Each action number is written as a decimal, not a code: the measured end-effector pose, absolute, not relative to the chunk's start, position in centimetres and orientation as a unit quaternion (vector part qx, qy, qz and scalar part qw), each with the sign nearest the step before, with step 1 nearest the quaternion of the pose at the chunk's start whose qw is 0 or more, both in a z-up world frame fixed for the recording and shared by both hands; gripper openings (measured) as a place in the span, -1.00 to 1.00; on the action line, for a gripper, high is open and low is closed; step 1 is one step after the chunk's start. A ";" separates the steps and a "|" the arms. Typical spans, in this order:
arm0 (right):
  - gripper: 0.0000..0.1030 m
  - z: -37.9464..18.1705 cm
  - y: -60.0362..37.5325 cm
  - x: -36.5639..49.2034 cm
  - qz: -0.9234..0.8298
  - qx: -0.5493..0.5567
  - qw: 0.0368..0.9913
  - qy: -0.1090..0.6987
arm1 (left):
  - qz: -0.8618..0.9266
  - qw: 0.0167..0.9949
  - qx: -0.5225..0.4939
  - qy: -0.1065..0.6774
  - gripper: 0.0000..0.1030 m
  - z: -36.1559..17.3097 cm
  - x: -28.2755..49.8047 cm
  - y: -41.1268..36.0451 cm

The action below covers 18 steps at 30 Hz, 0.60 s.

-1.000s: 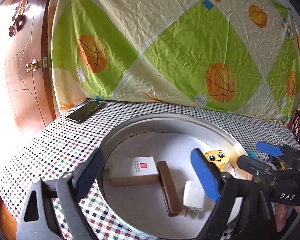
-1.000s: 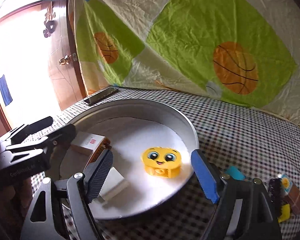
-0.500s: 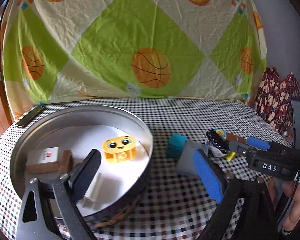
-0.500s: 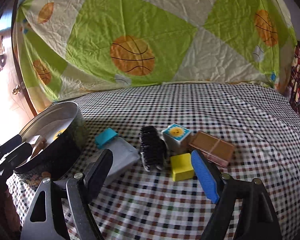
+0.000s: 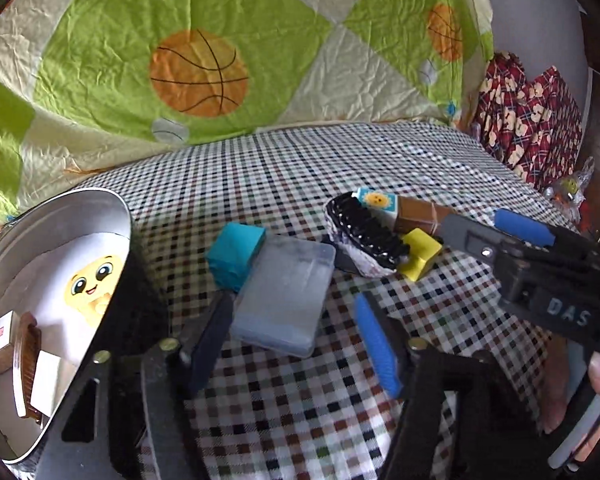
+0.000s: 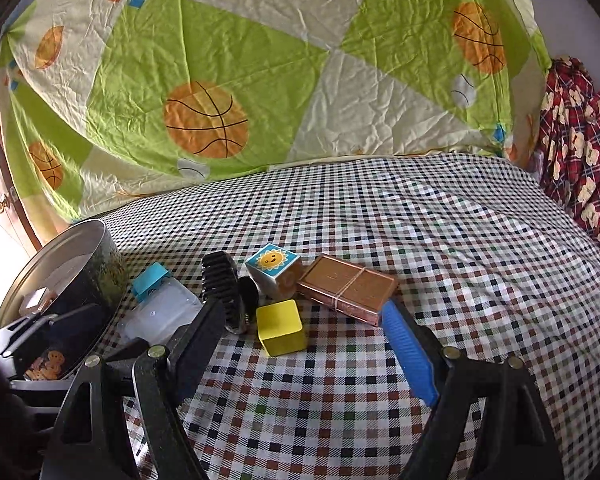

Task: Organize rigid objects
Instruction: 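Grasp the clear plastic box with the left gripper while the right gripper approaches the yellow cube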

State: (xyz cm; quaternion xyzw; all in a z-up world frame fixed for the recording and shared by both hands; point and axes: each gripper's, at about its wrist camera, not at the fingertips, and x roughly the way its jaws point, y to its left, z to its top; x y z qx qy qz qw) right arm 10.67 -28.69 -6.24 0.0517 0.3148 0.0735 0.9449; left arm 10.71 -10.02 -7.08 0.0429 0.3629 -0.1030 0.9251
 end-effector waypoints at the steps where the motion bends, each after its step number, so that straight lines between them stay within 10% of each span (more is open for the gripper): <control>1: 0.61 -6.3 -28.7 10.9 0.073 0.053 0.944 0.317 | -0.102 0.922 0.047 0.370 0.16 -7.3 11.1 -10.1; 18: 0.61 -6.9 -28.4 11.7 0.064 0.048 0.939 0.334 | -0.106 0.903 0.048 0.414 0.26 -8.9 13.8 -9.6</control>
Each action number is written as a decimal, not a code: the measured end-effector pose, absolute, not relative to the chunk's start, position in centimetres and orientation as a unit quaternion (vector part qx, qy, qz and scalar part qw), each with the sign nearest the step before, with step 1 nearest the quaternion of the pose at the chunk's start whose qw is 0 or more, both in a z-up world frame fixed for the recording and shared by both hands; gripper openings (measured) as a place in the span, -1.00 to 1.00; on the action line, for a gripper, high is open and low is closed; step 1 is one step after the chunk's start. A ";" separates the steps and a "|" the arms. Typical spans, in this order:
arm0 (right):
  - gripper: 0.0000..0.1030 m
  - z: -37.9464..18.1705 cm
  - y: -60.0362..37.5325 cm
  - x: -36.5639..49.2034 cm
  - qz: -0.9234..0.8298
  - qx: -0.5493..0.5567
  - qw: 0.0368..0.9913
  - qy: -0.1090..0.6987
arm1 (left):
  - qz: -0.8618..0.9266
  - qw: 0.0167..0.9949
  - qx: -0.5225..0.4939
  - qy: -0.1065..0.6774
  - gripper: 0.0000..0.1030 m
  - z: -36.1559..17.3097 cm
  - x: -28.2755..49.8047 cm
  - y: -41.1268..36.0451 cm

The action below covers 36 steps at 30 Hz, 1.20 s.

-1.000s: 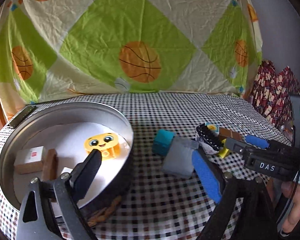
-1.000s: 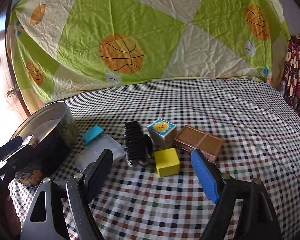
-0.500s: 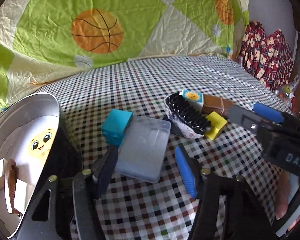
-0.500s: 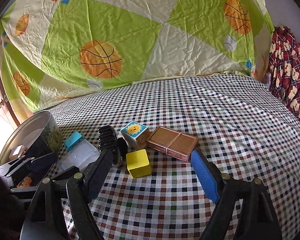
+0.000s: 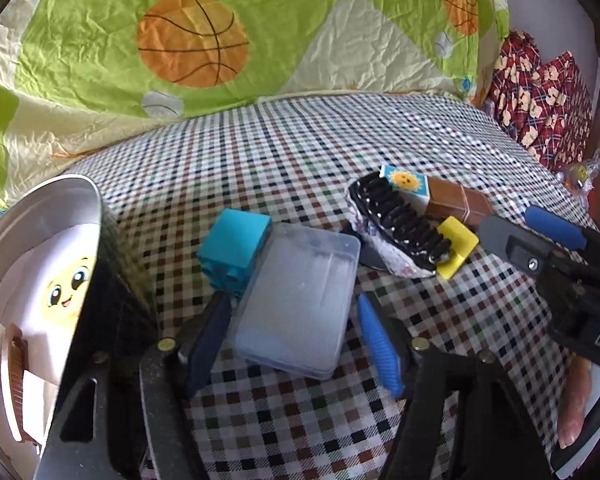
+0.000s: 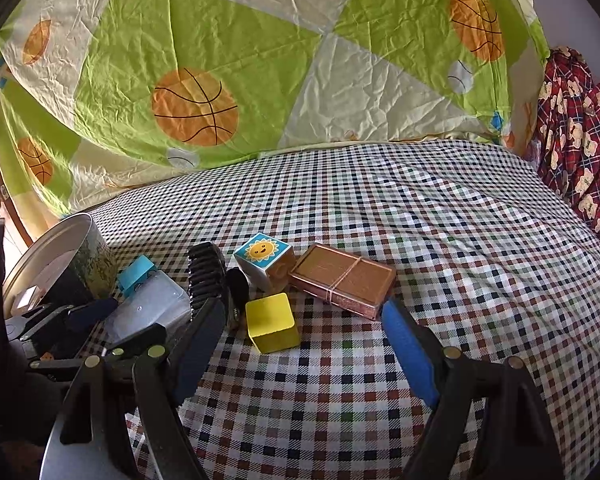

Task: Organize rigid objects
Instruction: 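Grasp the clear plastic box with the left gripper while the right gripper approaches the yellow cube, then grasp and lift the yellow cube with the right gripper while the left gripper lifts the clear box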

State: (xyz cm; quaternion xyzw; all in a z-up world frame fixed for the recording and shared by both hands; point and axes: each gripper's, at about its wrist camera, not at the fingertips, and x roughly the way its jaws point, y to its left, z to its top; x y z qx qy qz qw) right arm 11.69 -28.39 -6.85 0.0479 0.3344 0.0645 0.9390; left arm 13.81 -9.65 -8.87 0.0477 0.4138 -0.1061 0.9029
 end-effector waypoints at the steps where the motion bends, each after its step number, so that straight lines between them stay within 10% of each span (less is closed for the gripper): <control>1: 0.61 -6.9 -28.4 11.7 0.065 0.049 0.938 0.335 | -0.110 0.901 0.042 0.417 0.17 -9.0 13.9 -9.5; 11: 0.61 -8.0 -31.8 12.3 0.062 0.150 0.924 0.348 | -0.090 0.930 0.021 0.356 -0.02 -7.3 12.4 -8.4; 30: 0.44 -9.2 -26.2 15.2 0.100 -0.008 0.905 0.414 | -0.090 0.935 0.023 0.342 -0.01 -6.9 12.0 -8.4; 36: -0.37 -9.5 -26.5 15.9 0.133 0.006 0.895 0.426 | -0.089 0.941 0.016 0.327 -0.01 -6.5 11.6 -8.1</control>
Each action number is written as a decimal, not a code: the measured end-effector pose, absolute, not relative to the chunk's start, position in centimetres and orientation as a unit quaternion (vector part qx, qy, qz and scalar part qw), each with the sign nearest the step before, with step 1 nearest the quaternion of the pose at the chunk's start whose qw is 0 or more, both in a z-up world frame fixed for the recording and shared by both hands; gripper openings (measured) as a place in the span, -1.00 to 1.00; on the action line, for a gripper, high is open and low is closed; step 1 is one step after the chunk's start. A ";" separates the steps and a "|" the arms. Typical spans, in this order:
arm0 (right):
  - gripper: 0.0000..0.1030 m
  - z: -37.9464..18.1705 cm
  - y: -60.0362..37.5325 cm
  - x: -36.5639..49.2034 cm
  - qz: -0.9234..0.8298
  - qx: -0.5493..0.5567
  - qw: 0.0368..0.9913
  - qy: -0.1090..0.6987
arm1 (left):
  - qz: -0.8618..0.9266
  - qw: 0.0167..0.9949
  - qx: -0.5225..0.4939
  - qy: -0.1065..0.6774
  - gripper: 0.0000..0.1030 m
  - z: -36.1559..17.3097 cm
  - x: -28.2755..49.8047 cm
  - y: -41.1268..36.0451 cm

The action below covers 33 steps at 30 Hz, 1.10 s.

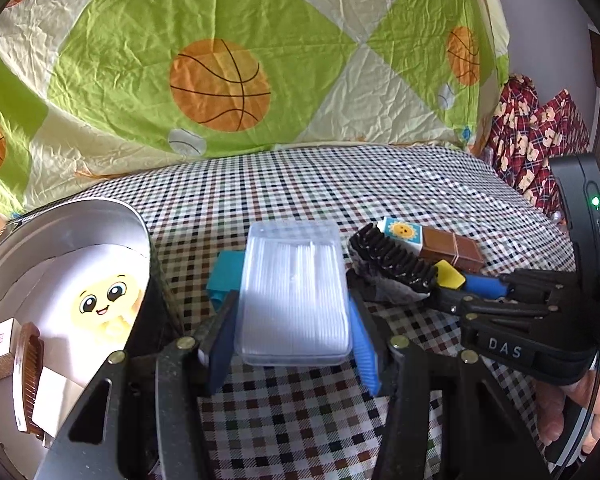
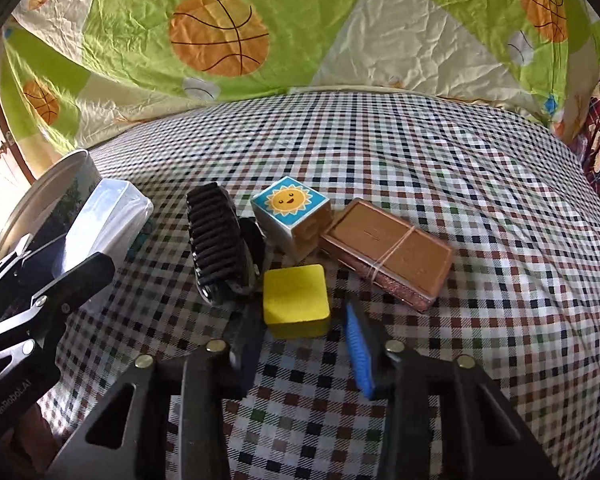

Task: Organize rigid objects
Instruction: 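Grasp and lift the yellow cube with the right gripper while the left gripper lifts the clear box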

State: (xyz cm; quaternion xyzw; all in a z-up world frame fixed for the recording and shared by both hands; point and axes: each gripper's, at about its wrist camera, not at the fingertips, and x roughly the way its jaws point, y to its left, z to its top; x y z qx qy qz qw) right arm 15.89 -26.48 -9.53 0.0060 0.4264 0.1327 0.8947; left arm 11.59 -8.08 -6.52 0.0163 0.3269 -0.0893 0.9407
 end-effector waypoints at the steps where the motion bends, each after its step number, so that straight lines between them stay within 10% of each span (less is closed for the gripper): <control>1: -0.37 -9.5 -26.6 15.8 0.136 0.008 0.895 0.426 | -0.088 0.942 0.016 0.322 -0.01 -6.4 11.5 -8.1; 33: -0.38 -5.3 -26.8 10.0 0.107 -0.017 0.955 0.277 | -0.032 0.976 -0.003 0.217 -0.01 -4.3 8.0 -6.7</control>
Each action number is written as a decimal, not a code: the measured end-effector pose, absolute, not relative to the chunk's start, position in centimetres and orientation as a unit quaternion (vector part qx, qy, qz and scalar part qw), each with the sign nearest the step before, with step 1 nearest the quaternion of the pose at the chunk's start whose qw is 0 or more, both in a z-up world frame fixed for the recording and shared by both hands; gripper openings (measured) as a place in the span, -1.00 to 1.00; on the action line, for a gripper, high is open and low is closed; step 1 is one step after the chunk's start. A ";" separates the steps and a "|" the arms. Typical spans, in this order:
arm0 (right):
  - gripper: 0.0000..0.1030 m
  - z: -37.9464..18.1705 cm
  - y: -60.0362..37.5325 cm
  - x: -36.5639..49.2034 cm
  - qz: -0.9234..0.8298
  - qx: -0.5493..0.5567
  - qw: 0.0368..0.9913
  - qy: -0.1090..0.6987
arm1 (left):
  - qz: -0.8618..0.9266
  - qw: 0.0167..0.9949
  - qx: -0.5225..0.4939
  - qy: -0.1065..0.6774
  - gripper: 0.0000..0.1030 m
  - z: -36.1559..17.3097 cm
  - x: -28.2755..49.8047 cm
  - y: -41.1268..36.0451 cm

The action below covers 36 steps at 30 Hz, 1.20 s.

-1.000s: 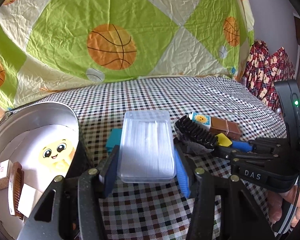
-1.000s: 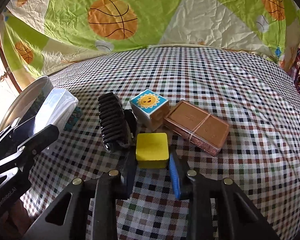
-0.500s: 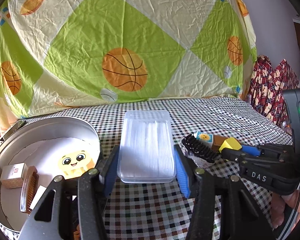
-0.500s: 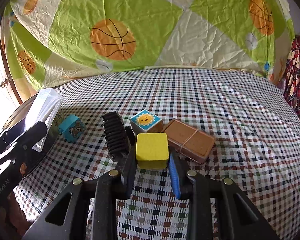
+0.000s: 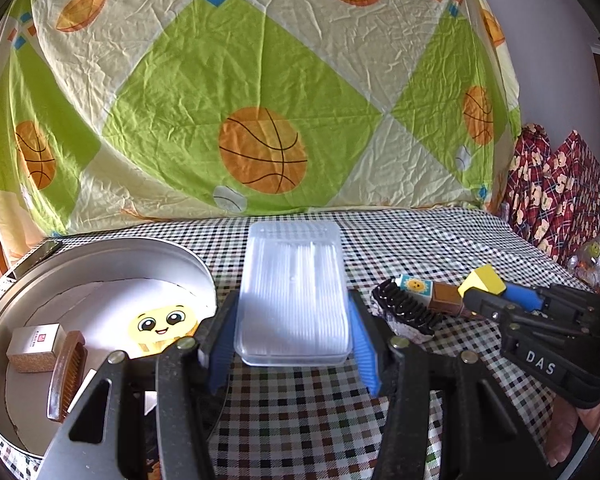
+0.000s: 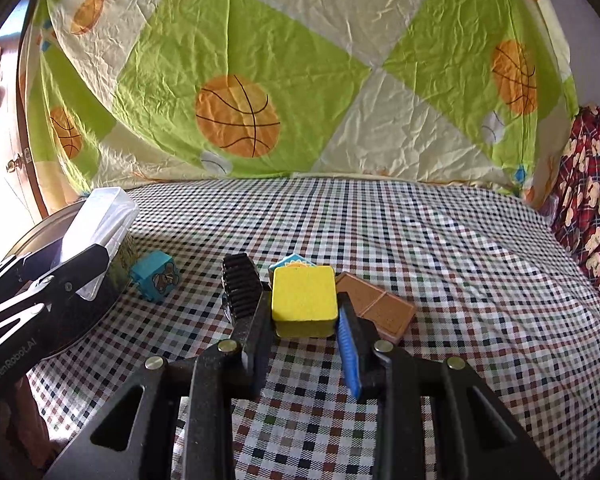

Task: Organize rigid objects
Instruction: 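Grasp and lift the yellow cube with the right gripper while the left gripper lifts the clear box, then carry the clear box and yellow cube over the cookie tin with both grippers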

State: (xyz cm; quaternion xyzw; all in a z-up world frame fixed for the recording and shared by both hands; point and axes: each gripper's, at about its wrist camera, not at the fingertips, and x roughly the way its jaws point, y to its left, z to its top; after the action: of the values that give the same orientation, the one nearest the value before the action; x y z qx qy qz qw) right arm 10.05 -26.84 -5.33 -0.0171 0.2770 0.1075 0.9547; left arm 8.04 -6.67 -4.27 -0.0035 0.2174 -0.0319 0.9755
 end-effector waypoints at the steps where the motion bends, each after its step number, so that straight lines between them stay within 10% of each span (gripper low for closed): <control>1: -0.38 -5.2 -26.7 10.0 0.108 -0.017 0.956 0.273 | -0.031 0.976 -0.004 0.217 -0.01 -4.3 8.0 -6.7; 36: -0.38 -3.9 -27.6 7.5 0.093 -0.006 0.976 0.195 | 0.002 0.986 -0.009 0.167 -0.01 -3.4 6.3 -6.2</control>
State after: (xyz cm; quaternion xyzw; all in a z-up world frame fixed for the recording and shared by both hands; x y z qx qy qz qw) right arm 7.53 -27.61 -3.88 -0.0056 0.1951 0.0926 0.9764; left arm 6.26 -6.16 -3.41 -0.0088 0.1670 0.0020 0.9859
